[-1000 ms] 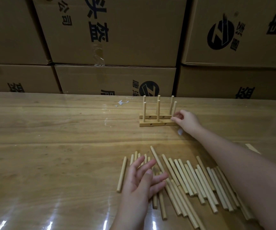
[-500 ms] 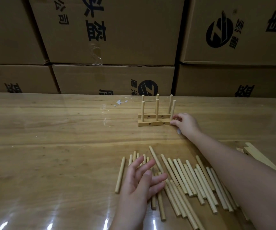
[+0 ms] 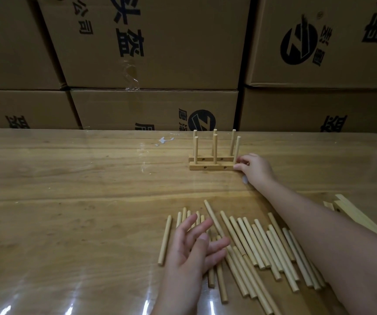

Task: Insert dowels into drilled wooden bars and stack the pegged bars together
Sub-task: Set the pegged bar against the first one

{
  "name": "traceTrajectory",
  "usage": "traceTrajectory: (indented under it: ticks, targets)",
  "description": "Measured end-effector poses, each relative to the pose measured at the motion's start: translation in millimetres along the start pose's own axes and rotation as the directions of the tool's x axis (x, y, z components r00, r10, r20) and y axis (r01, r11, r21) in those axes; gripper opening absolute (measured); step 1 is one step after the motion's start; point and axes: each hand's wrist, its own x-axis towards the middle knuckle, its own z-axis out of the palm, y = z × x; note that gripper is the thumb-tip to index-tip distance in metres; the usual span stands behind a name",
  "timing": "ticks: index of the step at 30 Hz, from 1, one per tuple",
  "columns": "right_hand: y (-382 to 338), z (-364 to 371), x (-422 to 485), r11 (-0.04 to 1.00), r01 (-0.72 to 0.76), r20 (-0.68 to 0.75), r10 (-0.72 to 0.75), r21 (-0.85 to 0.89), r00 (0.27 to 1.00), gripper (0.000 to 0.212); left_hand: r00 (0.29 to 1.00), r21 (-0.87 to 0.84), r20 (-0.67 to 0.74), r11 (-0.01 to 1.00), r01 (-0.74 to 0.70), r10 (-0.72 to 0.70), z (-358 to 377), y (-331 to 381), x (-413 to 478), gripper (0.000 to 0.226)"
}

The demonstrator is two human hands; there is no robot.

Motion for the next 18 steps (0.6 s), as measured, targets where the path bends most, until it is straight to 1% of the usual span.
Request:
traceTrajectory:
  ticks: [4, 6, 7, 8, 9, 10, 12, 13, 14, 15, 16, 18]
  targets:
    - [-3, -1, 0, 1.000, 0.009, 0.029, -0.008, -0.028, 1.000, 0.032, 1.000, -0.005, 0.001, 1.000, -0.001, 0.001, 0, 1, 1, 0.032]
    - [-5, -6, -5, 0.999, 0.010, 0.053, -0.008, -0.043, 0.999, 0.042, 1.000, -0.008, 0.001, 1.000, 0.003, -0.003, 0, 1, 1, 0.032]
    - [-6, -10, -9, 0.999, 0.007, 0.037, -0.005, -0.040, 0.999, 0.048, 1.000, -0.011, 0.000, 1.000, 0.004, -0.004, 0, 1, 0, 0.032]
    - [-7, -14, -12, 0.999, 0.025, -0.008, -0.025, -0.048, 1.000, 0.050, 1.000, -0.012, 0.000, 1.000, 0.004, -0.004, -1, 1, 1, 0.032]
    - [-8, -18, -15, 0.994, 0.077, -0.082, -0.083, -0.074, 0.993, 0.046, 1.000, -0.010, -0.001, 1.000, 0.002, -0.002, 0, 1, 0, 0.032]
    - [-12, -22, -17, 0.983, 0.148, -0.169, -0.165, -0.106, 0.972, 0.038, 1.000, -0.003, 0.000, 1.000, 0.000, 0.000, 0, 1, 0, 0.032]
    - [-29, -29, -16, 0.943, 0.297, -0.313, -0.331, -0.152, 0.890, 0.023, 1.000, 0.008, 0.006, 1.000, -0.004, 0.004, 1, 1, 0, 0.032]
    - [-41, -31, -14, 0.916, 0.361, -0.336, -0.400, -0.175, 0.852, 0.021, 1.000, 0.012, 0.010, 1.000, -0.005, 0.005, 1, 0, -1, 0.032]
    - [-55, -33, -9, 0.884, 0.417, -0.316, -0.465, -0.211, 0.827, 0.021, 1.000, 0.013, 0.013, 1.000, -0.005, 0.005, 1, 0, -1, 0.032]
    - [-69, -34, -4, 0.852, 0.457, -0.255, -0.516, -0.257, 0.818, 0.024, 1.000, 0.014, 0.013, 1.000, -0.004, 0.004, 1, 1, -1, 0.032]
    - [-81, -33, 0, 0.824, 0.475, -0.168, -0.539, -0.310, 0.826, 0.027, 1.000, 0.013, 0.012, 1.000, -0.004, 0.004, 1, 1, -1, 0.032]
    - [-100, -33, 9, 0.783, 0.461, 0.012, -0.503, -0.418, 0.864, 0.033, 1.000, 0.011, 0.012, 1.000, -0.003, 0.003, 1, 1, -1, 0.032]
